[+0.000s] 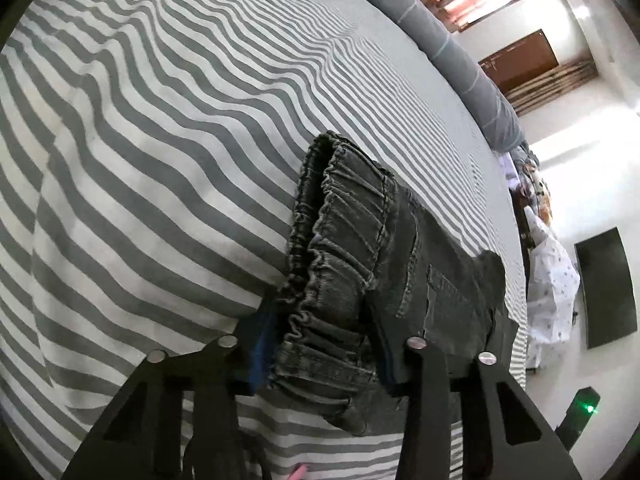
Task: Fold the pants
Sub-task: 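Grasp the elastic leg cuff of the jeans with the left gripper, then fold the cuff with the left gripper over onto the jeans and release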
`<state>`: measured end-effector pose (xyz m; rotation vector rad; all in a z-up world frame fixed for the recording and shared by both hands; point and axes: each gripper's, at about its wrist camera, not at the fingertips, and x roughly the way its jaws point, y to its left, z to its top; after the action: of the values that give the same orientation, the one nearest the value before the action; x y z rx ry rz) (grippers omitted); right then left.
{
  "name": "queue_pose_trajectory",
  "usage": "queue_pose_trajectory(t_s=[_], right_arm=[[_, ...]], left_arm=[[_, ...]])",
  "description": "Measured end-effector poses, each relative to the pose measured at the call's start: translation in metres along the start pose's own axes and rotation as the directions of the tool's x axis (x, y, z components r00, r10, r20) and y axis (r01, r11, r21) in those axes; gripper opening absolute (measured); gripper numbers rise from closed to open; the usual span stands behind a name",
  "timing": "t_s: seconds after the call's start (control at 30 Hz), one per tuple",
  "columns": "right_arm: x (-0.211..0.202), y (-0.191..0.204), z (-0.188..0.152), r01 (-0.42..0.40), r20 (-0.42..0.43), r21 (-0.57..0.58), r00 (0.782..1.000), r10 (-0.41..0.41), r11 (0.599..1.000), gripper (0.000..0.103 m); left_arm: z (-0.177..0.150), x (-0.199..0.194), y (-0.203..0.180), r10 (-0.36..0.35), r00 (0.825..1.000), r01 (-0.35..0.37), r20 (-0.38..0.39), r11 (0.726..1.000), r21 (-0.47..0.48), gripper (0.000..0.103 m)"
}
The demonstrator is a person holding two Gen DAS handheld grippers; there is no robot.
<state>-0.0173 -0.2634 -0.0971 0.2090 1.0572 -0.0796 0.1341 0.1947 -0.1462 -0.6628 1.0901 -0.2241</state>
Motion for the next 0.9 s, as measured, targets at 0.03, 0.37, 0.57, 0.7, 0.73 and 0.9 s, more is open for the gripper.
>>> queue_pose_trajectory(t_s=[0.03, 0.37, 0.57, 0.7, 0.73, 0.9], right_arm=[[0.0, -0.001, 0.0, -0.001, 0.001, 0.004, 1.0, 0.001, 1.0, 0.072], [-0.005, -0.024, -0.004, -0.009, 0.018, 0.068, 1.0, 0.008, 0.998, 0.072], [-0.008, -0.034, -0.005, 0.009, 0.028, 0.063, 1.0, -0.011, 0.998, 0.072], [-0.012, -0.043, -0.005, 0.003, 0.039, 0.063, 0.999, -0.006, 0.998, 0.072], [-0.013, -0.047, -0.004, -0.006, 0.041, 0.071, 0.999, 0.004, 0.997, 0.072], [-0.021, -0.064, -0.004, -0.031, 0.065, 0.098, 0.998, 0.025, 0.995, 0.072]], left_arm=[[-0.001, -0.002, -0.003, 0.016, 1.0, -0.016, 0.014, 1.0, 0.008, 0.036], [-0.013, -0.021, -0.059, 0.134, 0.983, -0.149, 0.121, 0.981, 0.126, 0.028], [-0.018, -0.033, -0.101, 0.117, 0.983, -0.143, 0.143, 0.972, 0.188, 0.027], [-0.026, -0.038, -0.131, 0.102, 0.983, -0.137, 0.15, 0.959, 0.246, 0.026], [-0.029, -0.037, -0.141, 0.101, 0.983, -0.14, 0.153, 0.954, 0.267, 0.026], [-0.043, -0.031, -0.178, 0.091, 0.985, -0.136, 0.148, 0.933, 0.333, 0.025]])
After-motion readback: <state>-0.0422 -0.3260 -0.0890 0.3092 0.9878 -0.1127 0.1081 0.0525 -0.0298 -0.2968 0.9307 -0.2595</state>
